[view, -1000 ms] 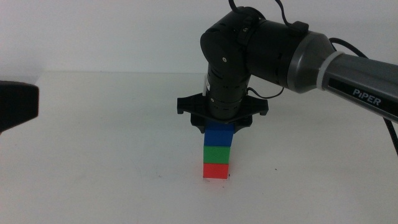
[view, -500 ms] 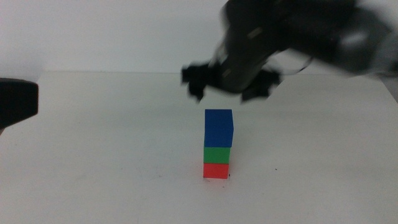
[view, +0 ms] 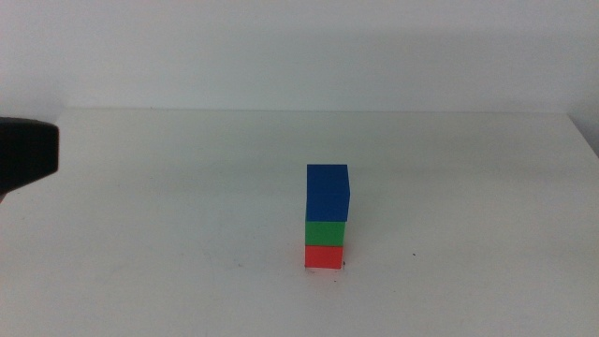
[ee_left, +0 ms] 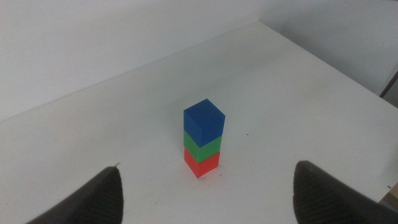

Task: Stack red cubes first, then green, then blue cubes in a specific spot.

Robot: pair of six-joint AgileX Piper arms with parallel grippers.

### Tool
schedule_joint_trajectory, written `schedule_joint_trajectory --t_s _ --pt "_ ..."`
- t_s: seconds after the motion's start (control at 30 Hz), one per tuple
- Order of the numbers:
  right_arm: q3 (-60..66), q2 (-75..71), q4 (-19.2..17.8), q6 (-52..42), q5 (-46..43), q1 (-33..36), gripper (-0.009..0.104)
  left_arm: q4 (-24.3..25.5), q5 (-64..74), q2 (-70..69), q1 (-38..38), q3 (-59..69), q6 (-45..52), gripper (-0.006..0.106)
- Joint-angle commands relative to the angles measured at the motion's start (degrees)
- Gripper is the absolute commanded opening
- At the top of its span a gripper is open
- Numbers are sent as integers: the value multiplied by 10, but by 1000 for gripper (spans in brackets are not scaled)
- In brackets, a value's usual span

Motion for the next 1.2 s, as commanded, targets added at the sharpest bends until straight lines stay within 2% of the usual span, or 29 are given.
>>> schedule_joint_trajectory --t_s 0.0,0.03,0.7,0.8,0.87,0.9,1.03,1.07,1.17 --pt "43 -38 67 -68 -65 -36 93 2 -8 -1 2 2 -3 94" --pt "53 -47 97 -91 -72 -45 93 2 -8 -1 2 2 -3 94" --pt "54 -51 115 -77 -68 -46 93 10 -22 -1 2 14 -3 94" --pt "64 -51 128 -77 -76 -46 93 48 -84 -1 11 73 -3 94" --pt "101 -59 129 -77 -131 -46 93 62 -158 -6 30 124 -3 94" --pt "130 -65 127 -77 -183 -46 93 56 -204 -9 45 156 -3 94" --pt "269 -102 127 -77 -332 -50 93 -23 -381 -37 116 319 -3 94" --pt "307 -121 127 -77 -354 -55 93 -35 -412 -52 138 365 -3 94" --pt "389 -194 119 -77 -349 -80 93 -31 -426 -119 207 476 -3 94"
